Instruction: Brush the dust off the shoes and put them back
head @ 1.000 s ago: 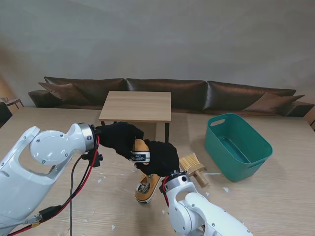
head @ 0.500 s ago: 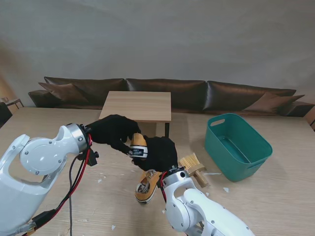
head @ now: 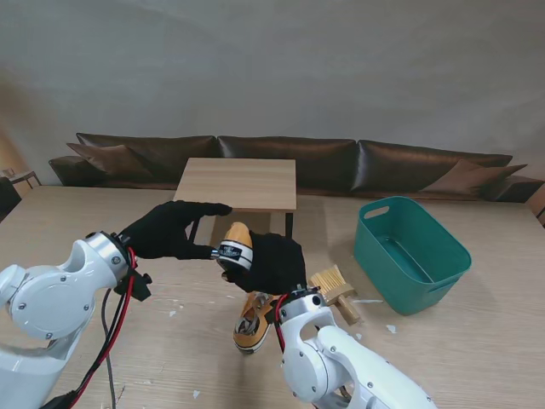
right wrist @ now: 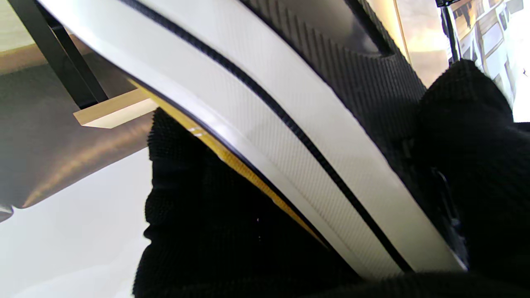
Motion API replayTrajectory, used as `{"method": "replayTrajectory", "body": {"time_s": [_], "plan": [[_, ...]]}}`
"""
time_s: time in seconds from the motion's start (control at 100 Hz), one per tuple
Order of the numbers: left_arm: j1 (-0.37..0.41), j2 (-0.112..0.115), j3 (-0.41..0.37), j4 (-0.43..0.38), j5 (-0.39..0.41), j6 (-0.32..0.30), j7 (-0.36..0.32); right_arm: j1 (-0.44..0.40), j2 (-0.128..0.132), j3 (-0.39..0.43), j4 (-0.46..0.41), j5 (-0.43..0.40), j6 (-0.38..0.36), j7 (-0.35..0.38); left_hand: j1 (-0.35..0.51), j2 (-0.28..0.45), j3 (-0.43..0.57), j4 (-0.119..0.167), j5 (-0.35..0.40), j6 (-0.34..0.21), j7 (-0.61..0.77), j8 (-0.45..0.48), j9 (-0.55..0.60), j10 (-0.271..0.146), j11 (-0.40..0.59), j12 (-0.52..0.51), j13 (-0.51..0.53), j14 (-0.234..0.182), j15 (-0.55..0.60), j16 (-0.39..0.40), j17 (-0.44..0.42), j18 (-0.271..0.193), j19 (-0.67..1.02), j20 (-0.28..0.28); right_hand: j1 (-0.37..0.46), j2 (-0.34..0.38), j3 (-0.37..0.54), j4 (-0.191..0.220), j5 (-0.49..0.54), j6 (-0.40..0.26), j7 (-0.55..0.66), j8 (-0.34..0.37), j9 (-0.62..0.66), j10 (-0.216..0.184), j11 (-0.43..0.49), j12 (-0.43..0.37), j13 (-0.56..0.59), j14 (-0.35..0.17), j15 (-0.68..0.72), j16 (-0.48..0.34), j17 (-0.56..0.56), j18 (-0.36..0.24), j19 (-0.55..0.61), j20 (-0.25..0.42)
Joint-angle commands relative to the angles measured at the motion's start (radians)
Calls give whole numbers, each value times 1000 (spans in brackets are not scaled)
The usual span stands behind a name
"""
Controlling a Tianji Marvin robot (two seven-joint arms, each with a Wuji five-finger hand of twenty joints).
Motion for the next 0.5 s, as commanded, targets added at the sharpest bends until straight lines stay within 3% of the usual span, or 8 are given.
{"method": "replayTrajectory", "body": {"time_s": [0.0,0.17,0.35,0.49], "plan": [[36,-3,3,14,11,17,-18,6,-13,13,-42,9,0,14,31,-6,22,52,-51,-19,-27,-34,-48,-12,-7,-20,-57,-22,-29,-19,-21,-43,-73,-6,214,114,321,98,51,-217,154,87,68,-64,46,37,67,-62,66,25,-149,-69,-6,-38],[81,-12,9,37,22,40,29,9,-13,42,-58,36,10,34,14,-11,17,40,-98,-34,-44,-93,-90,-13,-14,-35,-97,-34,-53,-35,-2,-48,-251,38,222,117,313,101,53,-211,150,91,66,-58,40,41,65,-56,62,29,-153,-61,-4,-44],[64,-20,59,86,-22,46,66,-17,-5,86,-127,52,22,64,-48,-23,11,34,-141,-53,-64,-110,-123,-18,-24,-41,-122,-41,-66,-40,-22,-59,-266,64,228,122,304,103,52,-201,147,92,64,-52,35,43,61,-49,58,31,-162,-54,-4,-48],[12,-31,115,146,-59,19,114,-39,-8,110,-165,81,18,60,-153,-65,120,7,-187,-58,-82,-156,-154,-16,-27,-53,-142,-46,-74,-45,-28,-71,-295,98,231,124,299,105,52,-199,144,93,64,-49,33,44,60,-45,56,33,-166,-50,-3,-50]]}}
